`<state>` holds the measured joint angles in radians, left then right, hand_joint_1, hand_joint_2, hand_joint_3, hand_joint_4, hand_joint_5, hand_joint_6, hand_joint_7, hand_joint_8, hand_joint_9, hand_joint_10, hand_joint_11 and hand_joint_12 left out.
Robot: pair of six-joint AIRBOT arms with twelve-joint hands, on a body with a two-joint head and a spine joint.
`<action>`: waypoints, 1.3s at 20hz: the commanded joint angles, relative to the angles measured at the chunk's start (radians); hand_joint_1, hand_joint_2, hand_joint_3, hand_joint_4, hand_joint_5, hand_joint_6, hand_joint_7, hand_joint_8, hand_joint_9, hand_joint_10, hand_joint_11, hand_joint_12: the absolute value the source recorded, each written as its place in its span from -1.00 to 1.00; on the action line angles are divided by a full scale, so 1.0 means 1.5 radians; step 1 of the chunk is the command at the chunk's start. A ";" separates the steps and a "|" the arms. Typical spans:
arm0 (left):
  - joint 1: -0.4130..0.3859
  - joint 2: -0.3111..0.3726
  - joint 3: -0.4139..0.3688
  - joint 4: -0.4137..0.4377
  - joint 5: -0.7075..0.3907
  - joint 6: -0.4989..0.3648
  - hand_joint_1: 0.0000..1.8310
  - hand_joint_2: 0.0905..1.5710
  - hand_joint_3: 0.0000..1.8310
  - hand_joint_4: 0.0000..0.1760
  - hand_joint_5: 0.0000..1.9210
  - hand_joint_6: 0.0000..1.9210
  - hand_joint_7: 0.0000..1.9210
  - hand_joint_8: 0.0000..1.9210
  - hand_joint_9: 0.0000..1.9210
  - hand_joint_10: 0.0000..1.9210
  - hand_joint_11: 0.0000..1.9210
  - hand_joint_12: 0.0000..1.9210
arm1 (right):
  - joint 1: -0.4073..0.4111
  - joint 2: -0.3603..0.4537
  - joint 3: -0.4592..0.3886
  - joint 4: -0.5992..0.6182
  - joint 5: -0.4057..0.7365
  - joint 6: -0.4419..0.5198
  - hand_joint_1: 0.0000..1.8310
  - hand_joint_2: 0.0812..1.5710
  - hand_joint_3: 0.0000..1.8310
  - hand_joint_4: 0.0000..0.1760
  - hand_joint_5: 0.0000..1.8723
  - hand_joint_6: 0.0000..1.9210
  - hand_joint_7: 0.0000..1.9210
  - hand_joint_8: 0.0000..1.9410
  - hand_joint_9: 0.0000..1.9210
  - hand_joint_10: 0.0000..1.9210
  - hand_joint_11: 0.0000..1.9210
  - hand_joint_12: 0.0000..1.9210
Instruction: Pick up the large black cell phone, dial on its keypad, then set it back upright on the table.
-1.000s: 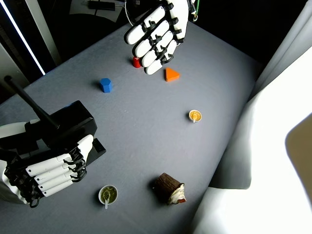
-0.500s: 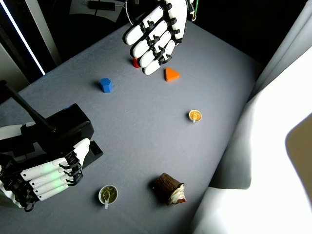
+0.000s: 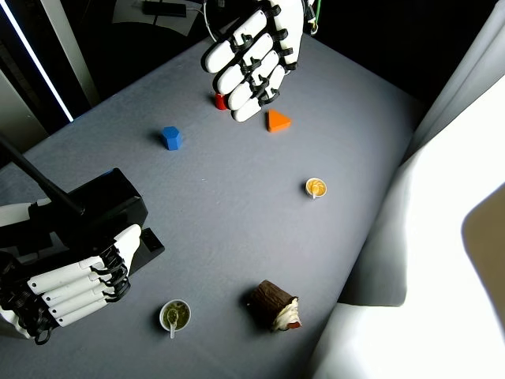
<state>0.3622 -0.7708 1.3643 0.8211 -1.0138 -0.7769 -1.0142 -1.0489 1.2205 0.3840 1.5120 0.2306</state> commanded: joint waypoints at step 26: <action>-0.019 0.006 -0.005 -0.065 -0.055 -0.007 -1.00 0.55 -1.00 -0.66 -0.82 -1.00 -0.80 -1.00 -0.84 -1.00 -1.00 -0.50 | 0.000 0.008 0.022 0.020 0.083 0.006 0.14 0.34 -1.00 -1.00 -0.35 -1.00 -0.44 -1.00 -0.44 -1.00 -0.82 0.13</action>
<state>0.3614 -0.7696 1.3598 0.7982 -1.0096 -0.7773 -1.0142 -1.0489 1.2472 0.3927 1.4979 0.2245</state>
